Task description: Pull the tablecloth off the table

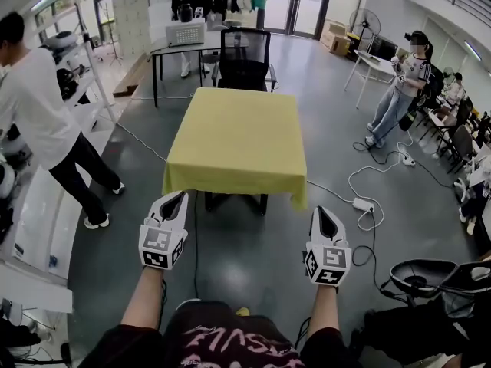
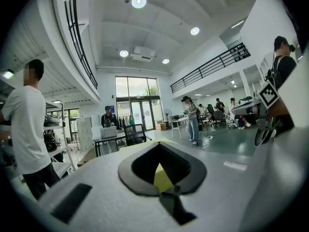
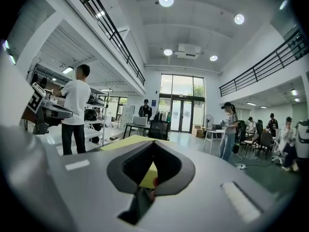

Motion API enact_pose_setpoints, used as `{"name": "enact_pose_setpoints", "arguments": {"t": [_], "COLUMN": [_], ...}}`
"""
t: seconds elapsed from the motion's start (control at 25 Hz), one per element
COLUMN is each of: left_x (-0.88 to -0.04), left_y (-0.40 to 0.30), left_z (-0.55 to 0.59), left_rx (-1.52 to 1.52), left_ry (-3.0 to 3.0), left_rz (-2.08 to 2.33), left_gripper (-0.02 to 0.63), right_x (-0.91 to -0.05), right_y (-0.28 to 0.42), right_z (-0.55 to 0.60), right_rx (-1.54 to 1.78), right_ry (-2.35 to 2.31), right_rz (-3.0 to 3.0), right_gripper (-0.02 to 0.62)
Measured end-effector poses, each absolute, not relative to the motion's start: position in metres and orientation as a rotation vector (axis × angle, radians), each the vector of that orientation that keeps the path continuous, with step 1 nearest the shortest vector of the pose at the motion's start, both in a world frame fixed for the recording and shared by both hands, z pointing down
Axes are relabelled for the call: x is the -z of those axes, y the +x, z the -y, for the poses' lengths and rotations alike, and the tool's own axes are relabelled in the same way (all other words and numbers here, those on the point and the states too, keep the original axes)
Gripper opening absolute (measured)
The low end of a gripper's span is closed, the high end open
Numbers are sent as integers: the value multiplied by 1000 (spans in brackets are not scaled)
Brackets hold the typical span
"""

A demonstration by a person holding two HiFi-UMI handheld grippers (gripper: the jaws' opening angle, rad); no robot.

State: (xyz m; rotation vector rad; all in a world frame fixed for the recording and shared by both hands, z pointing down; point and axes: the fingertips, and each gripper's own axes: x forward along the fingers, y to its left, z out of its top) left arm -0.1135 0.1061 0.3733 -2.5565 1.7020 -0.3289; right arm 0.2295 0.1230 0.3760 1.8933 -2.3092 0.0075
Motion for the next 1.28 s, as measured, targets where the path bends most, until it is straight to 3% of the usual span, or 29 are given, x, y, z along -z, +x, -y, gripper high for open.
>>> {"name": "enact_pose_setpoints", "arguments": {"t": [0.48, 1.28], "left_x": [-381, -424], "left_y": [-85, -141], "left_z": [-76, 134], "left_rx": [360, 413], "left_ry": [-2520, -2607], "left_rz": [-1703, -1696], "left_gripper": [6, 6], "right_x": [-391, -428], "right_y": [250, 200], "right_z": [-89, 104], "right_rx": [17, -35], "right_ry": [1830, 1800], "right_rz": [2362, 2262], "right_gripper": [12, 14]}}
